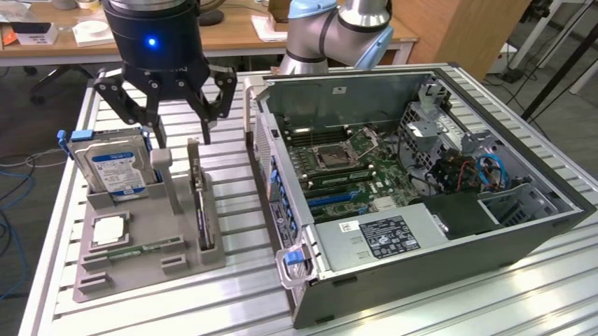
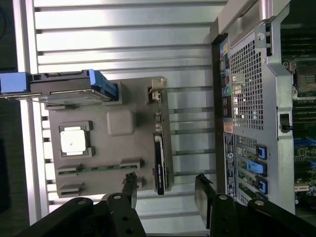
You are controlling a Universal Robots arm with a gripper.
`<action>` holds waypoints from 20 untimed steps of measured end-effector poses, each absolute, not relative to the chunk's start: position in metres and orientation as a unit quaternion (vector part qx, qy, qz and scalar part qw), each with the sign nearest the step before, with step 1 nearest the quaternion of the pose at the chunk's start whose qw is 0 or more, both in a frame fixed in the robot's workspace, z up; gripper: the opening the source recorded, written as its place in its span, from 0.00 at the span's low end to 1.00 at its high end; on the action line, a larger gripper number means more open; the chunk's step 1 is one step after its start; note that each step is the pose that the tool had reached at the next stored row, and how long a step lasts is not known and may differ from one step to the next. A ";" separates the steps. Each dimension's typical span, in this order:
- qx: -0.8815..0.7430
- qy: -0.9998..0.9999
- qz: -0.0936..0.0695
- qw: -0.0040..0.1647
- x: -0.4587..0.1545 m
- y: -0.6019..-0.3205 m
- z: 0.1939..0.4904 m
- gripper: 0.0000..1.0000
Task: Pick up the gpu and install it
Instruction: 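Pick up the gpu and move the gpu toward the slot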
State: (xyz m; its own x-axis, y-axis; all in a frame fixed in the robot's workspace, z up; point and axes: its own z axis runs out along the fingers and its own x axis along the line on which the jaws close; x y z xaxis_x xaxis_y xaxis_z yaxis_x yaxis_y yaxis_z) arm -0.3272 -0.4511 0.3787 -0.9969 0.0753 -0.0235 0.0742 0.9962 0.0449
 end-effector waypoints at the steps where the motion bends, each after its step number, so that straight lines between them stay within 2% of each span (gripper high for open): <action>1: 0.037 0.999 0.022 0.013 -0.327 -0.451 0.378 0.59; 20: 0.037 0.999 0.022 0.013 -0.326 -0.451 0.369 0.59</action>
